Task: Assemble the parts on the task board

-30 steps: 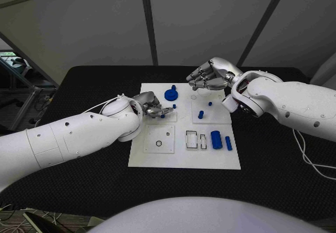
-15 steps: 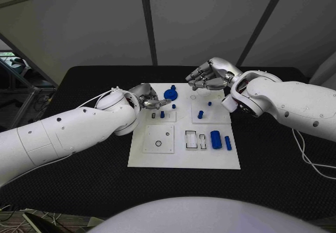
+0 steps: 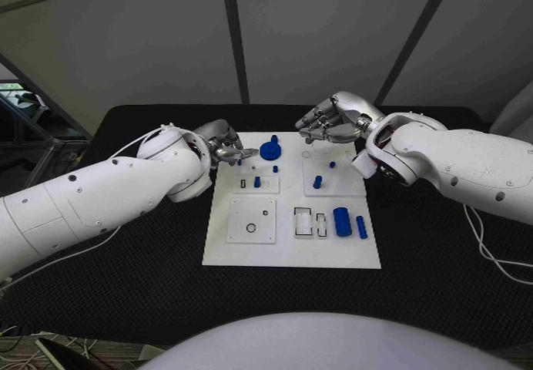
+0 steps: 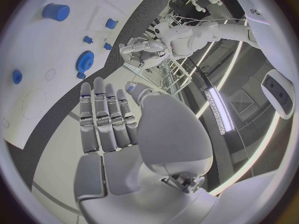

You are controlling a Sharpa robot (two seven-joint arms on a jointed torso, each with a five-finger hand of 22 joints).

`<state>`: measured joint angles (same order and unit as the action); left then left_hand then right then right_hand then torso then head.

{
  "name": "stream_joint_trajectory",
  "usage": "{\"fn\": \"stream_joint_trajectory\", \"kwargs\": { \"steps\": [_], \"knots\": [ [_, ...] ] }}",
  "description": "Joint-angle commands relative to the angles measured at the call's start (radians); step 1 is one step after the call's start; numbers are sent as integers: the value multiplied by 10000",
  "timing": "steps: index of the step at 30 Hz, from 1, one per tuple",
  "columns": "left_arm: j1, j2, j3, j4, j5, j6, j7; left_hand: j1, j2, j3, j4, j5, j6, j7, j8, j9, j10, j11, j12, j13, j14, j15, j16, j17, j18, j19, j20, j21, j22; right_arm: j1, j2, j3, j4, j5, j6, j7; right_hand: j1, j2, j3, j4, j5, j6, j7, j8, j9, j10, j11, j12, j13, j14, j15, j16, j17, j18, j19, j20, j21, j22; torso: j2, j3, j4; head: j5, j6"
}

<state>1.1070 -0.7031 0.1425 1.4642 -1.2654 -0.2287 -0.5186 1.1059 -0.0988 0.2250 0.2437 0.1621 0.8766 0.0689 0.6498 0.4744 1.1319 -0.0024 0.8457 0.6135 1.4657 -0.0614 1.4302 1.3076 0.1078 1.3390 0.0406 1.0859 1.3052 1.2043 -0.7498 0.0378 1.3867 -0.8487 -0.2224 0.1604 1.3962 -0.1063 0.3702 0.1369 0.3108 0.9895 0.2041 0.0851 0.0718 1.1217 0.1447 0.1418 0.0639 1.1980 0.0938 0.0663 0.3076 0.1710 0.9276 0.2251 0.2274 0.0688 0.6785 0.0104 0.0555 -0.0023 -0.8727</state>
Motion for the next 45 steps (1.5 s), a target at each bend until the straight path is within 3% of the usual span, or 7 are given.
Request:
{"fn": "stream_joint_trajectory", "kwargs": {
  "steps": [1, 7, 14, 20, 29, 37, 45],
  "knots": [
    [223, -37, 72, -333, 1369, 851, 544, 578, 75, 262, -194, 46, -242, 181, -439, -312, -297, 163, -199, -177, -61, 164, -705, -74, 133, -669, 173, -1238, -478, 14, -11, 5, -32, -4, -126, 86, -23, 35, 64, -7, 72, -13, 62, -35, 9, -71, -9, 16, -9, -79, 21, -24, -20, 124, 3, 45, -74, -14, -10, -3, -5, 24, 78],
    [1009, 165, 122, -1450, 1896, 3248, 321, 842, -90, 390, -170, 45, -821, 650, -1569, -1020, -1105, 587, -382, -362, -1098, 531, -2169, -1748, 530, -2179, 500, -3891, -1841, 13, -3, 5, -151, -4, -158, 91, -8, 33, 74, -23, 73, -13, 62, -35, 10, -72, -10, 16, -9, -81, 20, -23, -23, 126, 5, 44, -79, -13, -3, -7, -27, 104, 296],
    [1895, 702, 101, -3016, 1934, 5747, 67, 641, 4, 262, 68, 45, -330, 594, -1687, -1224, -726, 537, 293, -225, -198, 499, -832, -375, 267, -848, 579, -1974, -903, 13, 46, 4, -299, -4, -171, 90, 3, 31, 82, -37, 73, -13, 62, -34, 10, -72, -10, 18, -9, -81, 18, -21, -25, 126, 7, 44, -84, -12, 19, -14, -23, 157, 531],
    [2357, 1294, -329, -4162, 1760, 6709, -31, 355, 53, 178, 260, 34, -1, 467, -1614, -1234, -551, 429, 637, -125, 107, 395, -307, 217, 104, -312, 482, -1078, -412, 12, 86, 4, -366, -4, -162, 85, 4, 34, 86, -39, 72, -11, 63, -33, 11, -69, -9, 19, -8, -80, 17, -19, -26, 126, 9, 44, -86, -12, 20, 5, -18, 326, 684],
    [2573, 1866, -625, -5010, 1693, 6950, -54, -305, 5, -628, 430, -2, 98, 427, -1690, -1266, -502, 398, 959, -46, 328, 365, 138, 750, -3, -29, 437, -520, -54, 13, 132, 4, -420, -4, -254, 111, 2, 31, 86, -40, 71, -11, 65, -32, 11, -69, -8, 20, -8, -80, 17, -18, -27, 126, 11, 45, -89, -12, 16, 17, -28, 747, 1158],
    [2588, 2147, -698, -5265, 1417, 6673, 37, -223, 159, -797, 396, 14, 221, 368, -1734, -1275, -445, 350, 1044, -43, 414, 333, 303, 960, -19, 26, 418, -415, 28, 13, 181, 4, -432, -4, -268, 120, 0, 27, 86, -41, 70, -13, 66, -33, 11, -70, -6, 20, -8, -81, 17, -18, -28, 125, 12, 46, -91, -12, 34, 8, -57, 1567, 1531],
    [2569, 2481, -722, -5493, 1340, 6484, 106, -185, 189, -831, 383, 18, 257, 358, -1749, -1277, -426, 339, 1062, -46, 417, 322, 311, 965, -12, 17, 410, -440, 23, 13, 231, 4, -452, -4, -230, 104, -5, 25, 86, -41, 69, -14, 68, -34, 10, -71, -4, 20, -8, -82, 18, -18, -29, 125, 12, 47, -94, -11, 37, -4, -27, 1672, 1581]
  ]
}}
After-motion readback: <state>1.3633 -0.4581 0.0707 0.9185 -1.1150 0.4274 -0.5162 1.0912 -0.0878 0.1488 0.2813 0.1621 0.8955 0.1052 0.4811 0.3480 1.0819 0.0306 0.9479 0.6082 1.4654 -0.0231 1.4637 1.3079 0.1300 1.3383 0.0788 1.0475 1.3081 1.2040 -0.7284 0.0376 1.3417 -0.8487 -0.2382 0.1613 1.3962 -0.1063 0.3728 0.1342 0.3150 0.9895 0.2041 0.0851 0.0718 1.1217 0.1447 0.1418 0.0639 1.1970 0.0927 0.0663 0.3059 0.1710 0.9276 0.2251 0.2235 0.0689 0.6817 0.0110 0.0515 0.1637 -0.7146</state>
